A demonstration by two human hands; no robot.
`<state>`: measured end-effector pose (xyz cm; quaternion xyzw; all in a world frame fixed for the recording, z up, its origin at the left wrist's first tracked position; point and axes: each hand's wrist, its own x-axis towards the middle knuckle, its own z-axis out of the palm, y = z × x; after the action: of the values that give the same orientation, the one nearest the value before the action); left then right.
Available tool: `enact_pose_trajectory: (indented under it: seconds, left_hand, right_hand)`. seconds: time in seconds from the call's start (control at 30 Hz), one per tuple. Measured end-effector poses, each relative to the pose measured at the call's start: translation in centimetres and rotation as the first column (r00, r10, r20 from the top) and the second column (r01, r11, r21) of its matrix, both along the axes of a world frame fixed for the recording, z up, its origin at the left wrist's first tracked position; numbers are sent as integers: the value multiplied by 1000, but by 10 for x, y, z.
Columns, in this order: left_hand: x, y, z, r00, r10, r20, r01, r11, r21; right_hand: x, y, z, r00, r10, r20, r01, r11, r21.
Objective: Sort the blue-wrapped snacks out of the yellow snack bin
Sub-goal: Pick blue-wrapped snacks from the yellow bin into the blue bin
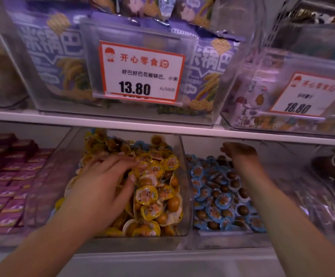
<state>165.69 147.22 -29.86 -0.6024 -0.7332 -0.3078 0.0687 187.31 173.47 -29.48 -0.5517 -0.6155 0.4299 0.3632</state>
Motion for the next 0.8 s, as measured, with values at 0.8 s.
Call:
enact_pose_trajectory:
  seconds: [0.8]
  left_hand:
    - [-74, -81, 3, 957, 247, 151, -242, 969, -47]
  right_hand:
    - [-290, -87, -20, 607, 630, 485, -753, 650, 100]
